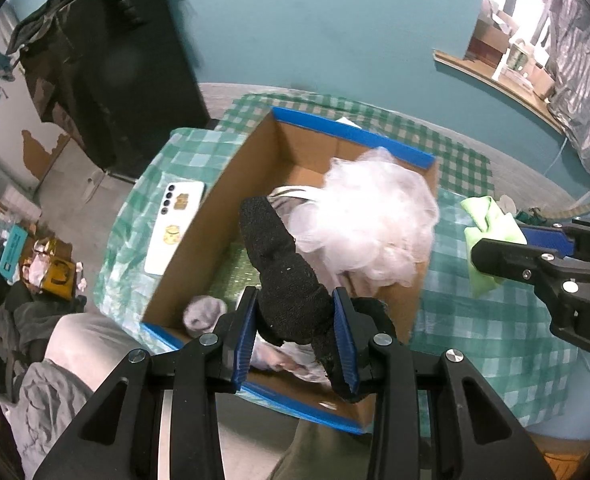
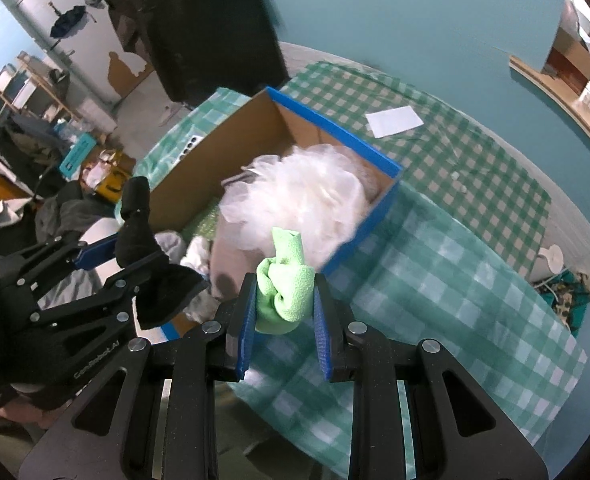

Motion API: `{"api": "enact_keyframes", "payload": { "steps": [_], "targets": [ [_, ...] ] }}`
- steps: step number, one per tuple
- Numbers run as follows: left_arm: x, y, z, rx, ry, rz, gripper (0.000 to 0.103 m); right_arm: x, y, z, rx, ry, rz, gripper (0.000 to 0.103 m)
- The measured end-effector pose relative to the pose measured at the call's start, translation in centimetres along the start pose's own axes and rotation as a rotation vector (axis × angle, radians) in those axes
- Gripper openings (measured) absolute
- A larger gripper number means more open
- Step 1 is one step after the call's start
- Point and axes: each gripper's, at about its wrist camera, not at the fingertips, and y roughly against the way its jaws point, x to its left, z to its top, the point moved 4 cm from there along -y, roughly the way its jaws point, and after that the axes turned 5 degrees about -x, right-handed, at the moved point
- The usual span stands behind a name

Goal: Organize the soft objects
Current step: 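Carry the black sock with the left tool while the right tool carries the green sponge to the box, then open the left tool releasing the black sock while the right tool releases the green sponge into the box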

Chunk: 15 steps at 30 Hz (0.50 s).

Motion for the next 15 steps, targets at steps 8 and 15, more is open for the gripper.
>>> {"api": "enact_keyframes", "payload": {
  "steps": [8,15],
  "targets": [
    [2.9,-1.5,0.4,0.017,0.012,0.013,0.037,1.9,-2.0,1.1,0.018,0.006,0.015,0.024],
    [4.4,-2.9,0.5,0.03,0.003,0.015,0.037,3.4,-4.0,1.6,0.05,0.001,0.022,0.024]
  ]
}}
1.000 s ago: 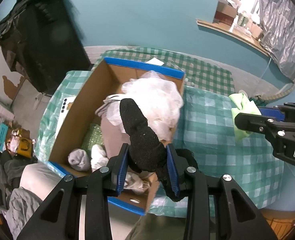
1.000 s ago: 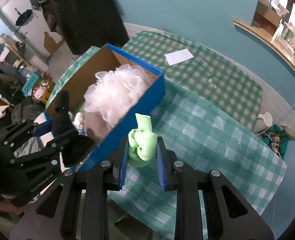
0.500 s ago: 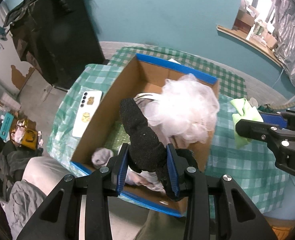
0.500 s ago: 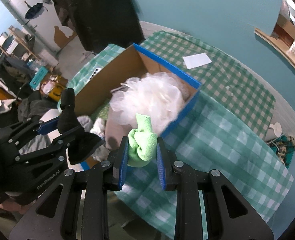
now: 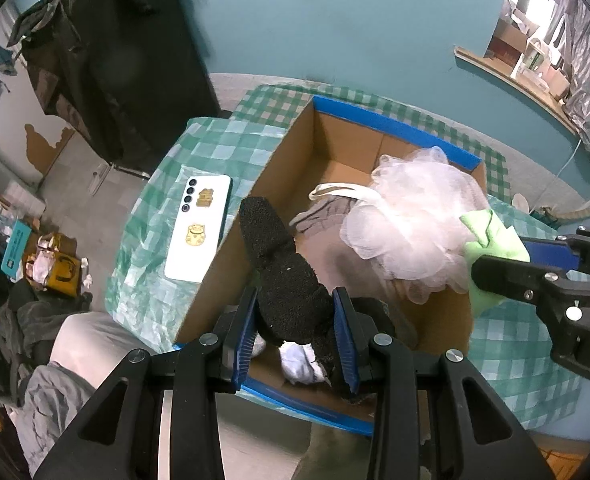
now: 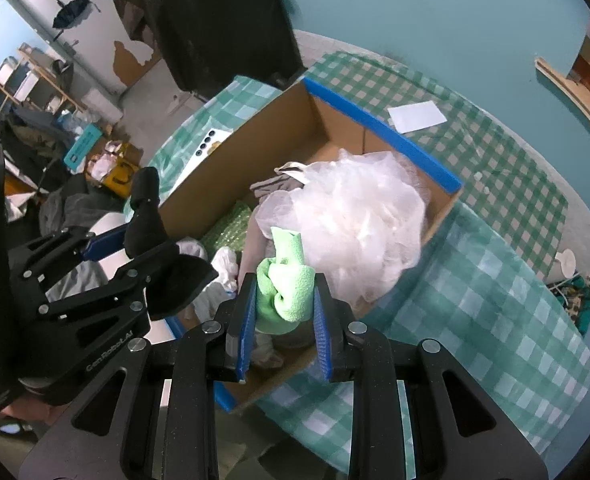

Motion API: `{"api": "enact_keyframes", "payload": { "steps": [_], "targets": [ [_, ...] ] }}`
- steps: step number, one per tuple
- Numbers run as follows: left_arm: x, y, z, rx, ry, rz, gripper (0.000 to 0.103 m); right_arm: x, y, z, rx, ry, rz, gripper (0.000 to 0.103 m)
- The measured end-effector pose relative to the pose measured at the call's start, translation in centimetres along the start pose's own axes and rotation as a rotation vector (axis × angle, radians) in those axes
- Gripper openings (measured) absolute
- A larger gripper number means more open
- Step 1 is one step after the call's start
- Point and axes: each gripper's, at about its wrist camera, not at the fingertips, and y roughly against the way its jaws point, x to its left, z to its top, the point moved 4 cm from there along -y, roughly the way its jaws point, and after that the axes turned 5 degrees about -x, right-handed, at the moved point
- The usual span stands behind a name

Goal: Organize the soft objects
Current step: 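Open the left tool releasing the black sock while the right tool releases the green sponge into the box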

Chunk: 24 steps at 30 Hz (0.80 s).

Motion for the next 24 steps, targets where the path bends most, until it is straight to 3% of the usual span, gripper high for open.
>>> {"api": "enact_keyframes", "payload": {
  "steps": [11,15,18,20,24],
  "targets": [
    [1.1,-1.7,-0.4,0.035,-0.034,-0.013,0.037,1.4,-2.3,0.3,0.043,-0.004,0.009,0.025],
    [1.4,-2.4,-0.6,0.052,-0.038,-0.023,0.037,1.4,-2.8,0.2,0.051,-0.017,0.006,0.032],
    [1.6,-2.6,-0.8,0.063,-0.027,-0.032,0.041,1.2,-3.0,0.2,0.058,-0.035,0.011,0.033],
    [1.7,-2.6,-0.8,0.063,-0.031,-0.03,0.054,1.0,-2.9,0.2,0.057,-0.052,0.019,0.034],
    [1.5,-2.4,-0.7,0.042,-0.061,-0.034,0.061,0.7,-2.6,0.2,0.047,-0.071,0.021,0.043]
  ]
}}
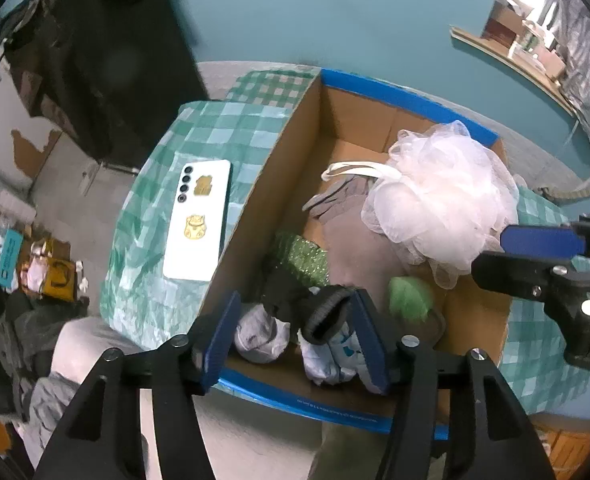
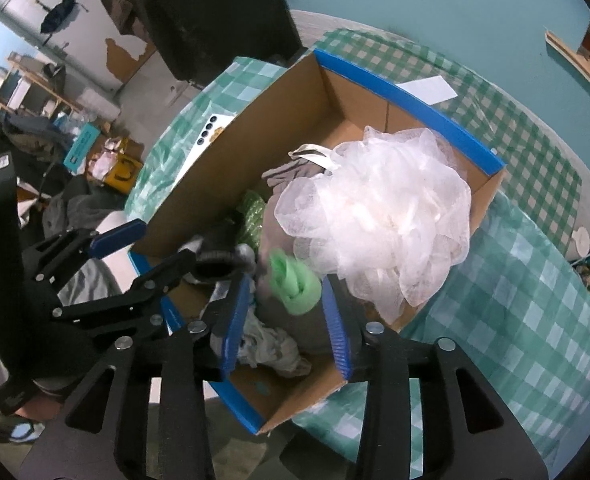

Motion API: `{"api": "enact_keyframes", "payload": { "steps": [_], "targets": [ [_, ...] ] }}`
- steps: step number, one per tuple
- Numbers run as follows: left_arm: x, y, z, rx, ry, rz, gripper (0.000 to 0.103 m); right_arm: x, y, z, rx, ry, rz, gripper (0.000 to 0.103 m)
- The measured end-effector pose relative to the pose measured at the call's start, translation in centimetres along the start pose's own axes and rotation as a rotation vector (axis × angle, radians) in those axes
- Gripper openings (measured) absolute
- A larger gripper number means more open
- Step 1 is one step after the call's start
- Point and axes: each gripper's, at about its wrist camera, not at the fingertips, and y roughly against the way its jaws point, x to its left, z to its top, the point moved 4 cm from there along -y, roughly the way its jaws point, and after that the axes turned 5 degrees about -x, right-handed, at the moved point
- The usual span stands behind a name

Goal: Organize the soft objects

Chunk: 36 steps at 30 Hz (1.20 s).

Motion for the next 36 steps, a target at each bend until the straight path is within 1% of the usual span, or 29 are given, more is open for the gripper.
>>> {"api": "enact_keyframes", "payload": {
  "steps": [1,6,11,17,19,22,25,29,33,35,36],
  "targets": [
    [-0.1,0.0,0.1,-0.001,-0.009,0.002,0.063,-0.1,0.2,0.0,-0.005,-0.006,0.001,0.044],
    [-0.3,0.4,0.4,-0.011,-0.031,0.007,0.064,-0.6,1.0,0.2,-0.02,-0.03,-0.001,0.044],
    [-0.7,1.9,0.9,-0.032,-0.051,0.007,0.066,-0.8,2.3,0.3,-0.039,-0.045,-0.014,0.044],
    [-1.2,5.1,1.8,-0.11,-0.075,0.001,0.074,-1.0,4.5,0.4,-0.079,-0.062,-0.031,0.044],
    [-1.3,6.0,2.1,-0.13,-0.084,0.003,0.075,-1.0,5.3,0.4,-0.093,-0.064,-0.045,0.044],
    [-1.4,7.1,2.5,-0.152,-0.087,-0.001,0.075,-1.0,6.6,0.5,-0.125,-0.048,-0.089,0.044],
    [-1.5,8.0,2.9,-0.169,-0.078,-0.006,0.08,-1.0,7.7,0.5,-0.147,-0.042,-0.113,0.044],
    [-1.7,9.2,3.2,-0.196,-0.085,0.0,0.08,-0.8,9.5,0.5,-0.177,-0.038,-0.125,0.044],
    [-2.1,10.8,3.6,-0.242,-0.089,0.013,0.081,-0.9,11.2,0.6,-0.21,-0.043,-0.136,0.044],
    [-2.2,11.6,3.7,-0.259,-0.087,0.007,0.086,-0.8,12.0,0.6,-0.226,-0.042,-0.144,0.044],
    [-2.4,12.1,3.8,-0.271,-0.086,0.002,0.087,-0.8,12.3,0.7,-0.233,-0.039,-0.15,0.044]
  ]
}}
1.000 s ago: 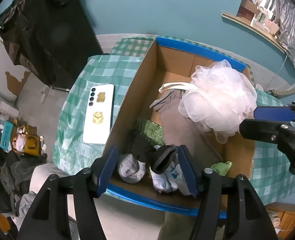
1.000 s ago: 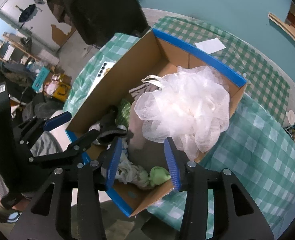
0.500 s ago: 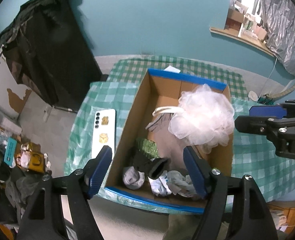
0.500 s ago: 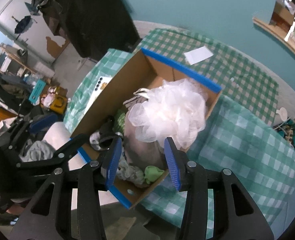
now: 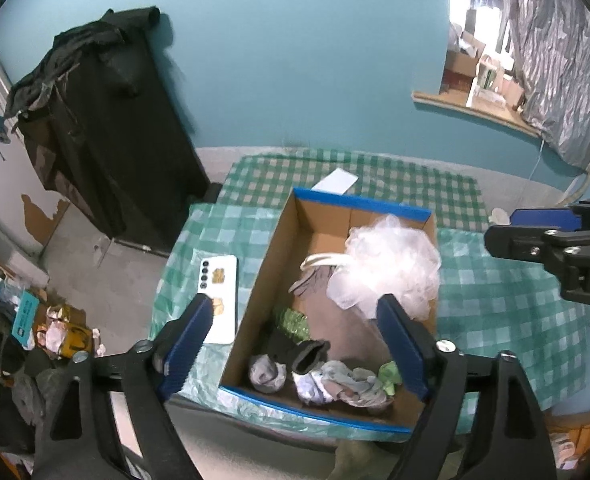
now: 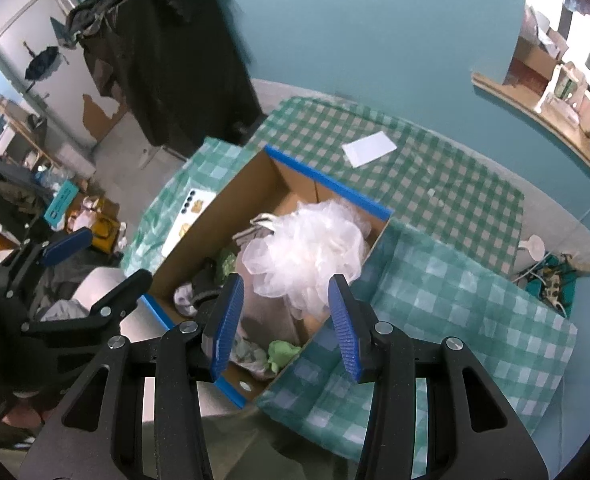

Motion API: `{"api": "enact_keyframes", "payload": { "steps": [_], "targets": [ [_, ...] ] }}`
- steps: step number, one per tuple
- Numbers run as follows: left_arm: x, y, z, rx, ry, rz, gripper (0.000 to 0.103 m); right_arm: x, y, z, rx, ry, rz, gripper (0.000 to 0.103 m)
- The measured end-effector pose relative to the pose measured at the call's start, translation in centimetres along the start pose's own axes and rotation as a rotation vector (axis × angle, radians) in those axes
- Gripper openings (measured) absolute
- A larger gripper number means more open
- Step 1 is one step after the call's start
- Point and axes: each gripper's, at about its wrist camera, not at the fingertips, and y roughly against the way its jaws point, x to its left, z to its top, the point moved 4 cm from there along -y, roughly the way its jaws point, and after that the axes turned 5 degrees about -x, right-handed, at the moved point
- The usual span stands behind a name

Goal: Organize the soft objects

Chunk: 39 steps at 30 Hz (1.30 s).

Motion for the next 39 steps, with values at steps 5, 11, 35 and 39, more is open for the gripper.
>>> {"api": "enact_keyframes", "payload": {
  "steps": [5,11,35,39],
  "targets": [
    [-0.5,1.5,0.6,-0.047,-0.017,0.0,0.095,-0.2,1.1,0.1,-0.025,-0.002,-0.019,0.044],
    [-1.3,3.0,0.8,-0.086,-0.05,0.003,0.1,-0.8,2.5,0.1,-0.05,-0.036,-0.035,0.044],
    [-3.2,4.2,0.9,-0.064,-0.002,0.009,0.101,-3.8,5.3,-0.9,-0.095,-0.096,-0.102,0.052],
    [-3.7,4.1,0.9,-0.052,-0.002,0.009,0.101,-4.0,5.3,-1.0,-0.095,-0.092,-0.099,0.052]
  ]
}}
